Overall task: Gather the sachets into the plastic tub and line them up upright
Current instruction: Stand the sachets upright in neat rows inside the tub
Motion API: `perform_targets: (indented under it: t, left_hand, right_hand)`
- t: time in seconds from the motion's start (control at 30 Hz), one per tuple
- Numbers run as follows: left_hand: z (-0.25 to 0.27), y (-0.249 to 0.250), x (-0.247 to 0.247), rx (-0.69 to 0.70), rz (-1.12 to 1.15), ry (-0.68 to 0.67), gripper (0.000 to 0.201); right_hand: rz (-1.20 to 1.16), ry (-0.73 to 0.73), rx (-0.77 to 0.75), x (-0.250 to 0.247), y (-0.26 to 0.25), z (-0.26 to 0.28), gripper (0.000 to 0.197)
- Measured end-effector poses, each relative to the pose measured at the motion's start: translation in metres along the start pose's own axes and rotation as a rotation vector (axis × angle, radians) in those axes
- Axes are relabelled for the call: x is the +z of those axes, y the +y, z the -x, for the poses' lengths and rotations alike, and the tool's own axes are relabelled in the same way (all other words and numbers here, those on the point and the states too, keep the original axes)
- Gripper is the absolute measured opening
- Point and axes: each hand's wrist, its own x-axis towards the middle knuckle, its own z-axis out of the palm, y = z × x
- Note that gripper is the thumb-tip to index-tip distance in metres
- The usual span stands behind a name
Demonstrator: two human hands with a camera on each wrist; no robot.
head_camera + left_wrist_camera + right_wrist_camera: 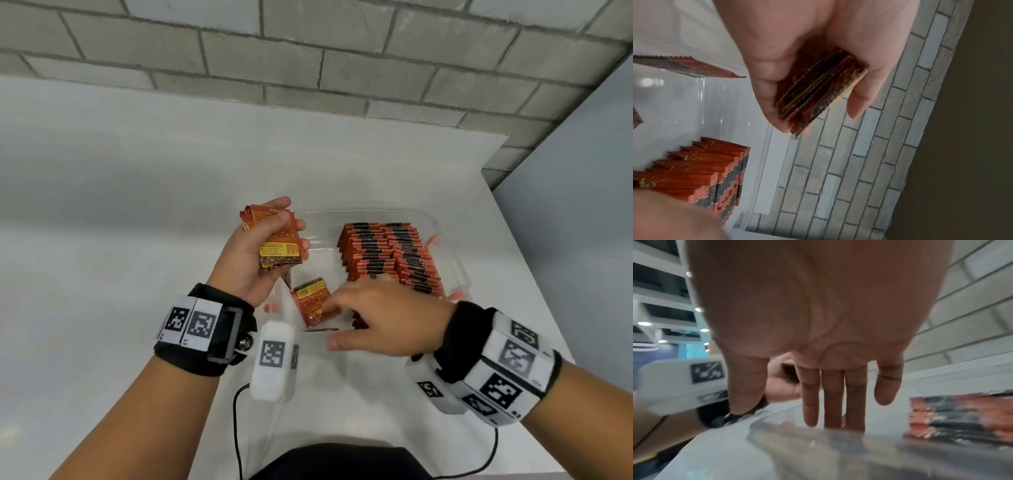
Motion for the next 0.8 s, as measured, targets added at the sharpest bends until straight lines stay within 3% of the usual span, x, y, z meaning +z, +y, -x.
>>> perform_targets:
  t: [0.13, 0.27, 0.4, 0.5, 0.63, 0.8]
  left_hand:
    - [0.003, 0.004, -0.003, 0.013, 0.002, 0.005, 0.036]
    - [0.005, 0.011, -0.009, 0.032, 0.014, 0.015, 0.035]
    - [0.006, 0.015, -0.014, 0.044, 0.021, 0.02, 0.038]
    - [0.005, 0.016, -0.016, 0.04, 0.01, -0.003, 0.039]
    - [0.008, 0.012, -0.007, 0.006, -0.038, -0.117, 0.042]
    - [0.014, -0.002, 0.015, -0.018, -0.06, -0.368, 0.07]
  right_hand:
    - [0.038, -0.152, -0.009, 0.015, -0.014, -0.022, 0.047]
    - [-0.079, -0.121, -0.037, 0.013, -0.014, -0.024, 0.041]
    - [-0.255, 0.076, -0.077, 0.006, -0.007, -0.019, 0.021]
    - [-0.501, 0.295, -0.014, -0.006, 0.001, -0.009, 0.007]
    - [-1.015, 0.587, -0.004, -0.026, 0.007, 0.007, 0.019]
    - [-1.295, 0.737, -0.058, -0.038, 0.003, 0.016, 0.02]
